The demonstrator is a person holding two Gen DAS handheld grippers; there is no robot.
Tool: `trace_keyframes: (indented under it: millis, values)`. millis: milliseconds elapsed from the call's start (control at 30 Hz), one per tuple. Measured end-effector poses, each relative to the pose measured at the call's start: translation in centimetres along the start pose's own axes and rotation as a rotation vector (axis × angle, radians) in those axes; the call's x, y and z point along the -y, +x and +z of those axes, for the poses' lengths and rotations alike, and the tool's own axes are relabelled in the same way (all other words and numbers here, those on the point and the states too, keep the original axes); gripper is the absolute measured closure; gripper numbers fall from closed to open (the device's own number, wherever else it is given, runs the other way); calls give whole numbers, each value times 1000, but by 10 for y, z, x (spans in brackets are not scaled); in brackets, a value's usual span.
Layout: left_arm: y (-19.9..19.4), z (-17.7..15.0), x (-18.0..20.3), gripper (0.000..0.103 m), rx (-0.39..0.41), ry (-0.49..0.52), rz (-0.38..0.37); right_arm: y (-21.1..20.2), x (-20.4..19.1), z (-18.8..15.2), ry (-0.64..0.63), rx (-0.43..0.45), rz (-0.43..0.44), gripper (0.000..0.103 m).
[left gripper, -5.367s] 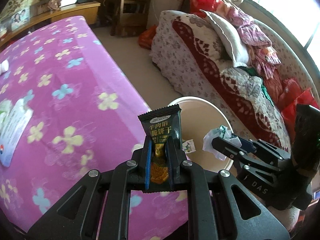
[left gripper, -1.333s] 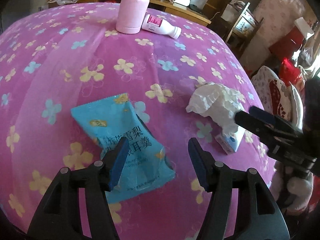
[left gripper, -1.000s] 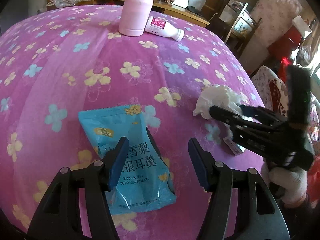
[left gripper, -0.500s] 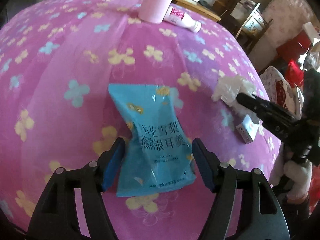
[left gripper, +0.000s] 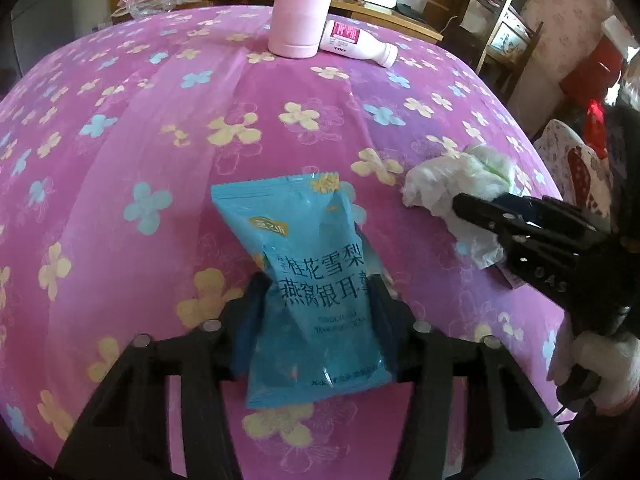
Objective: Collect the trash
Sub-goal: 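Grasp the blue snack bag with the left gripper while the right gripper grasps the white tissue, then carry the blue snack bag and tissue to the white bucket with both grippers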
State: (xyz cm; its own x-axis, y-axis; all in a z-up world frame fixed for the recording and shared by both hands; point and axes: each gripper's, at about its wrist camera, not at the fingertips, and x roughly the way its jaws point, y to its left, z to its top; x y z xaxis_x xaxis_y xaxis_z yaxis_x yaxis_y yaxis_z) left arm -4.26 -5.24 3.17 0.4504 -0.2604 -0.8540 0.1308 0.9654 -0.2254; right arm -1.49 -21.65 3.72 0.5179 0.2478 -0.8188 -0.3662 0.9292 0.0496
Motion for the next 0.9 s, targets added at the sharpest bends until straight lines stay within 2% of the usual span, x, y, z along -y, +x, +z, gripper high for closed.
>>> trace_keyframes:
  millis: [100,267,433,633,900]
  values:
    - [-8,-2,-1,58,11,-29,-20,-15,7,-2,43,26,48,87]
    - [-26,-3,16,58,56,-7,-38,-56,21,-12,100,94,89,87]
    - [-41,-4,45,58,83,38,-64,-89,34,-28,157,125,116,87]
    - [-46,-8,82,58,91,83,-82,-121,48,-53,197,149,94,87]
    - [-46,-14,125,58,99,145,-87,-149,65,-83,229,157,22,87]
